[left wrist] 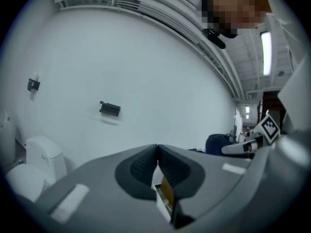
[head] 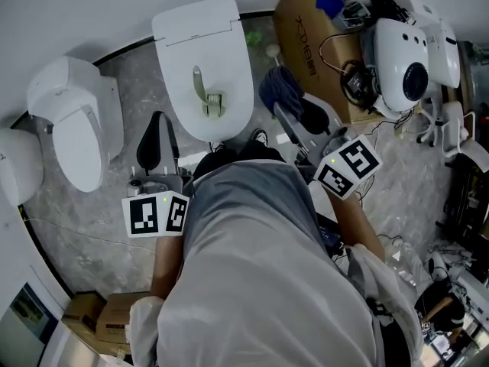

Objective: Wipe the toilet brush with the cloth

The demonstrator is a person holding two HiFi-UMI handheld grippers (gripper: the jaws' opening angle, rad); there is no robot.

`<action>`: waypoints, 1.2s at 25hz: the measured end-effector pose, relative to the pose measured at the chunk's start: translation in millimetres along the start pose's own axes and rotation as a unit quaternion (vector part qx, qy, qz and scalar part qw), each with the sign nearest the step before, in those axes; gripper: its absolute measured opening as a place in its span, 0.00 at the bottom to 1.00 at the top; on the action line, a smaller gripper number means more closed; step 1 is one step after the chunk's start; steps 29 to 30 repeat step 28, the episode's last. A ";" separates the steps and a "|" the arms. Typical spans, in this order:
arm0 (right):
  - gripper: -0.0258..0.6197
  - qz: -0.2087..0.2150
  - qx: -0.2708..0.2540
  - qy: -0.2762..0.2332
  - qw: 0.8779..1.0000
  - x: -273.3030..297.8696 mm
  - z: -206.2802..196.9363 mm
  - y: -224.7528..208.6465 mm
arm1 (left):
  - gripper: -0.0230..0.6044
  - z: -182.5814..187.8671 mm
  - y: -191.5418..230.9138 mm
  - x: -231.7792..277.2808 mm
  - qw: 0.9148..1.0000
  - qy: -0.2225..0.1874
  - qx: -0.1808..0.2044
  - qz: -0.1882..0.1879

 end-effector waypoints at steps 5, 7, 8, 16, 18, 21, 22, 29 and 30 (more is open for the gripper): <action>0.16 -0.020 -0.043 0.020 0.999 -9.4 6.0 4.3 | 0.04 -6.2 -1.1 -10.8 1.000 0.017 0.003 0.006; 0.16 -0.018 -0.049 0.018 0.999 -11.4 12.0 3.6 | 0.04 -6.2 -1.6 -13.5 1.000 0.019 0.002 0.008; 0.16 -0.016 -0.050 0.017 0.998 -12.6 13.8 3.6 | 0.04 -6.1 -2.2 -14.8 1.000 0.019 0.001 0.008; 0.16 -0.012 -0.059 0.016 0.998 -18.0 18.2 6.9 | 0.04 -2.2 -0.9 -22.3 1.000 0.012 -0.008 0.013; 0.16 -0.011 -0.060 0.015 0.998 -18.2 19.3 7.9 | 0.04 -0.7 0.0 -22.5 1.000 0.011 -0.009 0.014; 0.16 -0.009 -0.066 0.015 0.998 -18.2 20.4 9.0 | 0.04 2.1 -1.0 -21.0 1.000 0.008 -0.008 0.014; 0.16 -0.009 -0.068 0.016 0.998 -18.6 20.5 9.6 | 0.04 2.8 -1.8 -21.2 1.000 0.007 -0.007 0.013; 0.16 -0.008 -0.073 0.016 0.997 -23.4 21.4 16.8 | 0.04 4.1 -3.9 -28.4 1.000 0.004 -0.011 0.014; 0.16 -0.008 -0.073 0.016 0.997 -23.4 21.4 16.8 | 0.04 4.1 -3.9 -28.4 1.000 0.004 -0.011 0.014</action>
Point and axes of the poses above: the fingertips, and each gripper's own axes: x forward along the fingers, y to its left, z out of its top, the point moved 4 cm from there along -x, backward along the fingers, and after that the axes turned 1 degree about z, right-handed, at the moved point
